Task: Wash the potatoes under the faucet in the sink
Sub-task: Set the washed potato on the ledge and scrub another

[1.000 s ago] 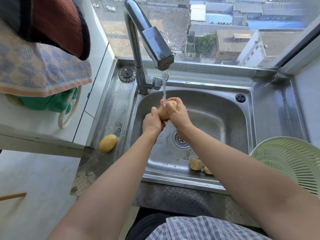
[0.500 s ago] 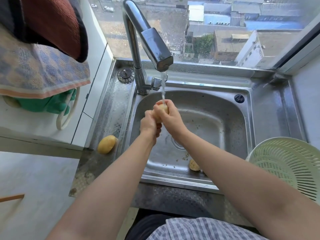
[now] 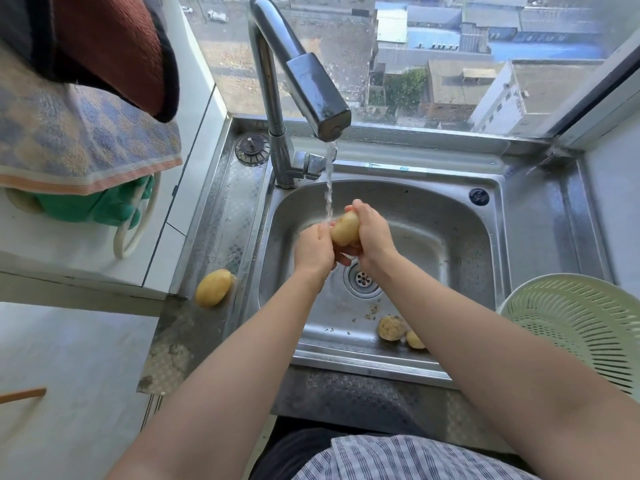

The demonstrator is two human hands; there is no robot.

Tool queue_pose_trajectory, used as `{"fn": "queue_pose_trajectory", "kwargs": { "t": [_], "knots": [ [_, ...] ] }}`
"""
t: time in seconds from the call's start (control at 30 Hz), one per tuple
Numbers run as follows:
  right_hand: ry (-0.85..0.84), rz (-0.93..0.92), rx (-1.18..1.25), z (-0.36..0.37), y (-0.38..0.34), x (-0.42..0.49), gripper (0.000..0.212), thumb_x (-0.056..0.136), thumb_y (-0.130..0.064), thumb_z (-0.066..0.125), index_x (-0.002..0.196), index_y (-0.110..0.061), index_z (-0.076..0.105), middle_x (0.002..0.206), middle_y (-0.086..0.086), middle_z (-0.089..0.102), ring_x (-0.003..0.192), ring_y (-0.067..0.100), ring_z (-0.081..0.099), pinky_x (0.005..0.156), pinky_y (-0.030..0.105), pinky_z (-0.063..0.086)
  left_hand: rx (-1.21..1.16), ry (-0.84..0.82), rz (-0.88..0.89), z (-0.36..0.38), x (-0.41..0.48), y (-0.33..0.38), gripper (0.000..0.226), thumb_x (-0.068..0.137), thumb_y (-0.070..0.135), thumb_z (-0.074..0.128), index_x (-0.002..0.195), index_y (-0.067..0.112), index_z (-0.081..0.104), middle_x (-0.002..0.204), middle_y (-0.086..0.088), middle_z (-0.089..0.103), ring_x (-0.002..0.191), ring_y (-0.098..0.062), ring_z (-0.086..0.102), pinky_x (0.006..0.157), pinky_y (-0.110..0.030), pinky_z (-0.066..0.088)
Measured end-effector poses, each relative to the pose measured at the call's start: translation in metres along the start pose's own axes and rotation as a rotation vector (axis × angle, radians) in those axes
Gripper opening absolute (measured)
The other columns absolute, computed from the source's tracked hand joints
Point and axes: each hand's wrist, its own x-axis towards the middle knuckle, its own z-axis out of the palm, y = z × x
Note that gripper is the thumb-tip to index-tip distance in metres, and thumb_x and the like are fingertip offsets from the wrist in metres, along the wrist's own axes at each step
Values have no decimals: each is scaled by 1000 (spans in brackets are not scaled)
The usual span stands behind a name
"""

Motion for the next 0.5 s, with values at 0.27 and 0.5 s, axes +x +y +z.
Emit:
{"fn": "queue_pose_trajectory", "kwargs": {
  "t": [0.27,0.5],
  "knots": [
    [-49,-149,-216,27,-6,-12,25,103,-35,34,112,-16,47,108,10,55,89,18,57,64,26,46,-116,11,14,-1,-1,13,56,97,59,30,85,14,61,73,-9,55,54,-15,45,47,-25,36],
    [-103,-360,-463,6,-3,2,36,86,-40,67,110,-17,55,102,2,59,92,18,59,86,42,57,145,202,-38,-8,4,13,61,95,45,24,85,0,65,98,-29,68,95,-44,62,78,-45,48]
  ]
}}
